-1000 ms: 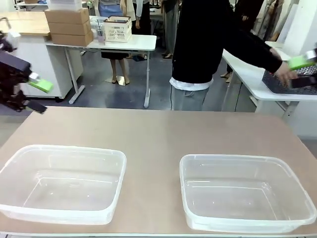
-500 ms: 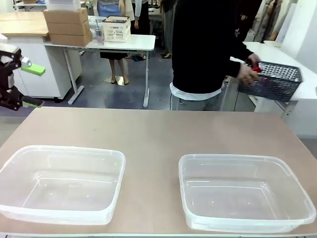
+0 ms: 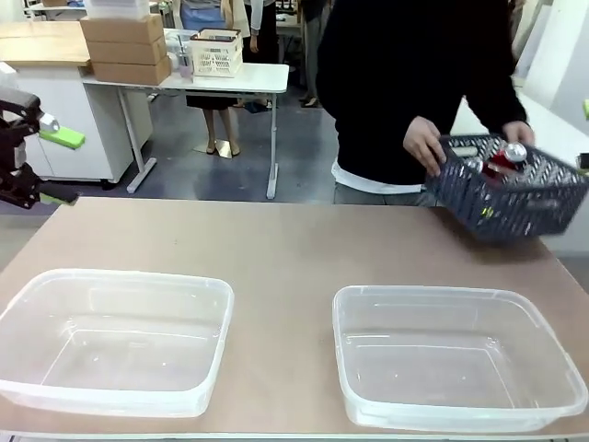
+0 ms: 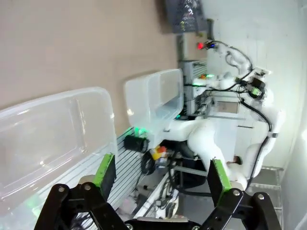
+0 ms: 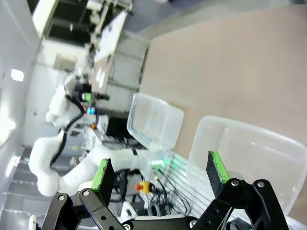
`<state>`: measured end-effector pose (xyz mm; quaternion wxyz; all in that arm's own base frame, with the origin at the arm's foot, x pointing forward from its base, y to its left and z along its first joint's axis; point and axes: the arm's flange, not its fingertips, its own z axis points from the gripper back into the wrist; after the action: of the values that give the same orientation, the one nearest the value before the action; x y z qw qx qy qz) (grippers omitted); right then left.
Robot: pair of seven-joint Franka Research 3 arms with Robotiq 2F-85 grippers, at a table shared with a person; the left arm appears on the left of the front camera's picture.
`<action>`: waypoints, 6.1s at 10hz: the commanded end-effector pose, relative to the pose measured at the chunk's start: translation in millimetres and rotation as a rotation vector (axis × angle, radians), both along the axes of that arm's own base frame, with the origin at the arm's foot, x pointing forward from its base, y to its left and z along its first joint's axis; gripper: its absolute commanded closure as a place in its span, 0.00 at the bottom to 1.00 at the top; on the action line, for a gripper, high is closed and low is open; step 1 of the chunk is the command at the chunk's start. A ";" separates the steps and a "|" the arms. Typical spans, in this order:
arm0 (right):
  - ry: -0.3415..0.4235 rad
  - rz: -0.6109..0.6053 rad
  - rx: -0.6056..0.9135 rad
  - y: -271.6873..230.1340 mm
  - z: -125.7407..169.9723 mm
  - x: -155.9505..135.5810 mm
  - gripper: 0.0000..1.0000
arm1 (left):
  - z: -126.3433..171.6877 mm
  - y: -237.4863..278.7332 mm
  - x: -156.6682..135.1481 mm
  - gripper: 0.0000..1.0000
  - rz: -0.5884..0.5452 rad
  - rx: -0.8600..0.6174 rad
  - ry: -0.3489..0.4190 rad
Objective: Sort the waste into each basket.
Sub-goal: Pick up the Organizing box on the left side of the table and lift it.
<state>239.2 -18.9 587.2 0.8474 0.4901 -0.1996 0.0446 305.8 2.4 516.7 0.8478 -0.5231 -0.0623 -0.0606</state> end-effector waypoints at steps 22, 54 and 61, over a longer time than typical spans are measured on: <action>0.542 -0.094 -0.870 476.9 -154.3 -51.4 0.00 | -22.7 44.9 -25.2 0.00 -0.117 0.991 -0.022; 0.553 -0.256 -0.922 520.0 -206.7 -7.3 1.00 | -203.5 5.8 -78.7 1.00 -0.194 0.966 0.188; 0.582 -0.064 -1.101 437.6 -64.5 32.7 1.00 | 4.0 -45.9 -21.0 1.00 -0.063 0.838 0.092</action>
<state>260.0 426.2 524.3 0.9970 -0.0067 0.0714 -0.0300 274.1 -41.4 504.9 0.9875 -0.1099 0.0482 -0.1022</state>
